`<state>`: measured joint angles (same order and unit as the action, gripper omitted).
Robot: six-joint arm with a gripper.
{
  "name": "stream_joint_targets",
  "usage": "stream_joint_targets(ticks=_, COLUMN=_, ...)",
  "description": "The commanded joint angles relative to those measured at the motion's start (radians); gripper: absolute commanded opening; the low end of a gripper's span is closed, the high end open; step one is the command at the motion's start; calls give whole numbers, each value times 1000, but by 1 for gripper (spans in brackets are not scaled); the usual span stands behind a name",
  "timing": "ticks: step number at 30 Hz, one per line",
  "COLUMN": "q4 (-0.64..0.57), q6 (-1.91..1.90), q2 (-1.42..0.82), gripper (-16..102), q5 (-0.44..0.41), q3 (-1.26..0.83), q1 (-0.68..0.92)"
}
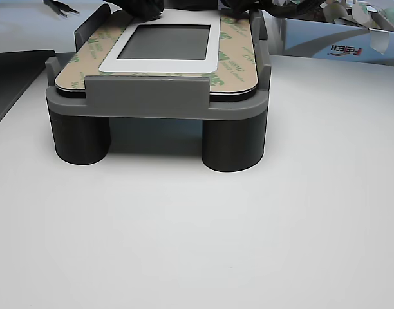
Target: Peel off protective film from adhesive tape.
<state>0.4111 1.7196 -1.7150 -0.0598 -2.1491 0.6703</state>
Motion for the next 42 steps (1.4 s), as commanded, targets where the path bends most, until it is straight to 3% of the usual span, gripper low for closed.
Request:
stream_joint_targets(ticks=1, q4=0, q6=-3, q2=-29, gripper=-11, q5=0, q3=26, q1=-11)
stream_joint_targets(ticks=42, q4=34, q6=-15, q2=-12, gripper=-11, q5=-5, q3=49, q1=-14)
